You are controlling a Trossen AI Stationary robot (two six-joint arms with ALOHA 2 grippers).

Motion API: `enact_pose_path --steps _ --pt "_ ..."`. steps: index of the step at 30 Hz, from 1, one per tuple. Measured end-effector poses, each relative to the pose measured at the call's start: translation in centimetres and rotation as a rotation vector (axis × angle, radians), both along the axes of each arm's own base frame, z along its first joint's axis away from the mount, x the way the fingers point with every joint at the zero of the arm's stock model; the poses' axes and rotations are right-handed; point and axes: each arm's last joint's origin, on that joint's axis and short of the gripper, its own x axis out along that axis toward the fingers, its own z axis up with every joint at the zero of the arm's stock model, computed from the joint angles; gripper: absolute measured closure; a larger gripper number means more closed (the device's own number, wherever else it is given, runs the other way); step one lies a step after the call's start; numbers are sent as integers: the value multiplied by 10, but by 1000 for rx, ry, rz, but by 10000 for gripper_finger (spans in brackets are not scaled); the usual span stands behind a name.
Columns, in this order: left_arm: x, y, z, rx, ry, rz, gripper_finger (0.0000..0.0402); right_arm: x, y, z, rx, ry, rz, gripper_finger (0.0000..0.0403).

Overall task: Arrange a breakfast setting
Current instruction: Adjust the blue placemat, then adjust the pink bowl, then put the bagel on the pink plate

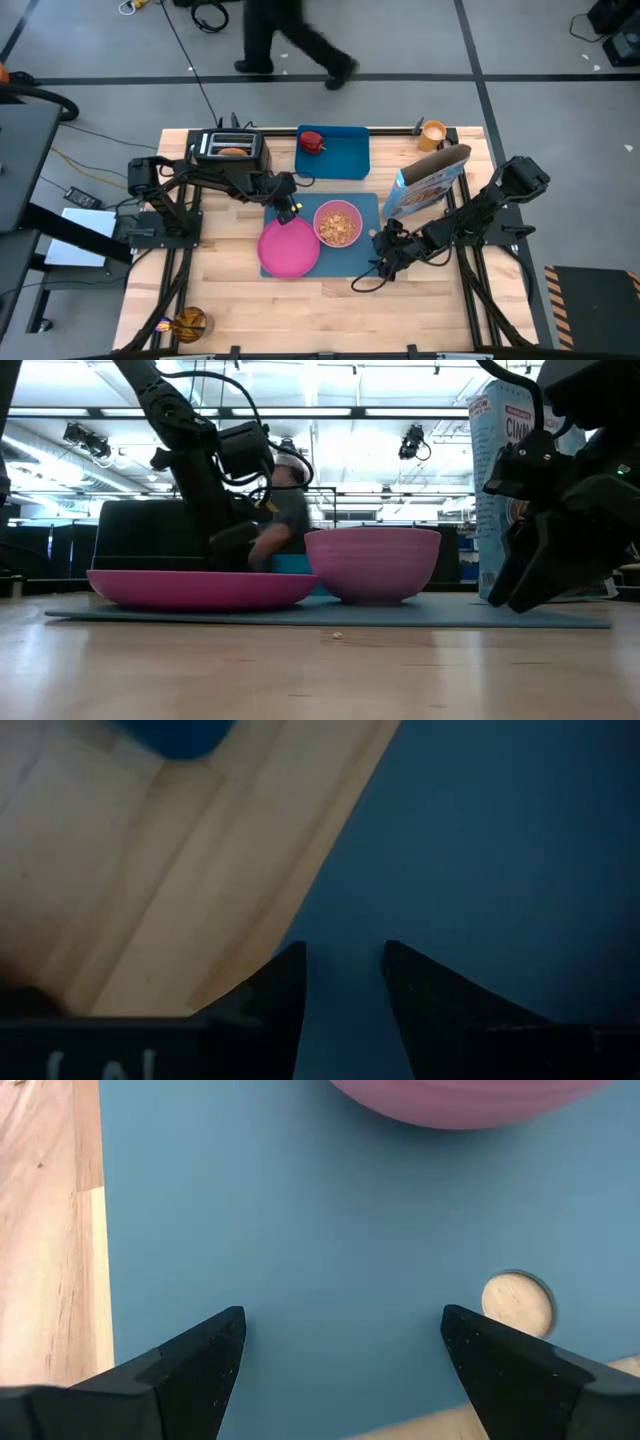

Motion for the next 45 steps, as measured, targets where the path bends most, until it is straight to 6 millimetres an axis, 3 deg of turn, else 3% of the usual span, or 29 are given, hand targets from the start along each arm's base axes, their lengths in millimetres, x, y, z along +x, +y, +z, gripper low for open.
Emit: enact_pose_path --steps 4,12,15,27,40,45 --pt "0 0 2 0 -2 -1 253 1 1 4 13 -7 12 55" --pt "9 0 22 6 -24 -29 253 10 6 33 21 -63 77 55" --pt "11 1 25 13 -28 -32 253 20 10 37 36 -153 49 55" --pt "17 4 15 60 -27 -12 253 35 2 13 -53 -298 -310 55" --pt "23 5 7 67 -45 -7 253 50 -7 17 -63 -374 -266 55" --pt "21 5 18 90 -36 -15 253 49 -8 22 -76 -367 -227 55"
